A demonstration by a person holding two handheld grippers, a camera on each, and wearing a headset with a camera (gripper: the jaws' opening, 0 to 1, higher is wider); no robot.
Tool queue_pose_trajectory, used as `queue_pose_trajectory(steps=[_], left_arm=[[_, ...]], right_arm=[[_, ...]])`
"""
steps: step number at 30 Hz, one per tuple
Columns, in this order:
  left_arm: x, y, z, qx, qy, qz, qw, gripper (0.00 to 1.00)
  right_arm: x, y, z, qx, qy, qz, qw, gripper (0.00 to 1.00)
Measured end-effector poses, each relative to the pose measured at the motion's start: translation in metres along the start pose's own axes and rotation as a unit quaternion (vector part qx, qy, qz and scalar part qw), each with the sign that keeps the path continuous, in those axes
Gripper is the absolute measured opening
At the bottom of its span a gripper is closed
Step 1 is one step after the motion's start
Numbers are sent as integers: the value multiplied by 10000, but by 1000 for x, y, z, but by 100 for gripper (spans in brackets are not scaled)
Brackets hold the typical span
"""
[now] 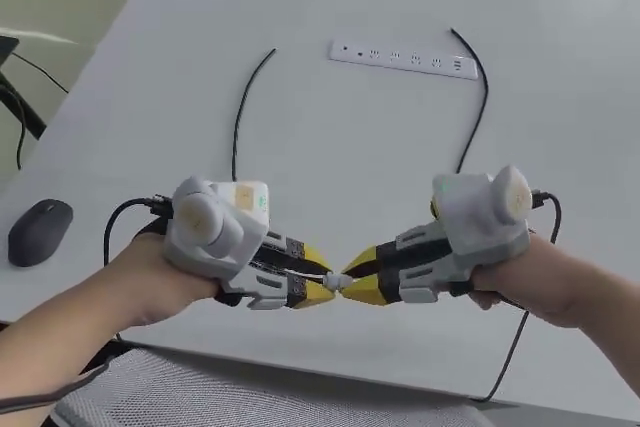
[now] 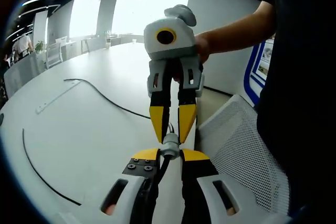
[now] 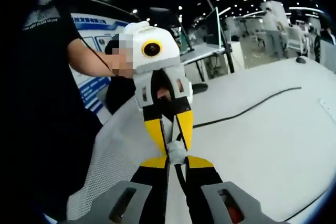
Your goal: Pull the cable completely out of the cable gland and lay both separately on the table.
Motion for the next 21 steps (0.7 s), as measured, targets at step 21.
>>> queue_pose_trajectory(steps=[21], left_arm=[[0,4,5,240,-371,-8,9990,15]], right_arm=[[0,7,-32,1355,-2279,-874,9602,7]])
Point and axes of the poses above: the centre of the closed fingertips' face, and the gripper's own axes: y roughly forward along the fingers, z roughly to its right, x roughly out of its underside, the point moved 8 cm from there along -y, roughly backward along the fingers
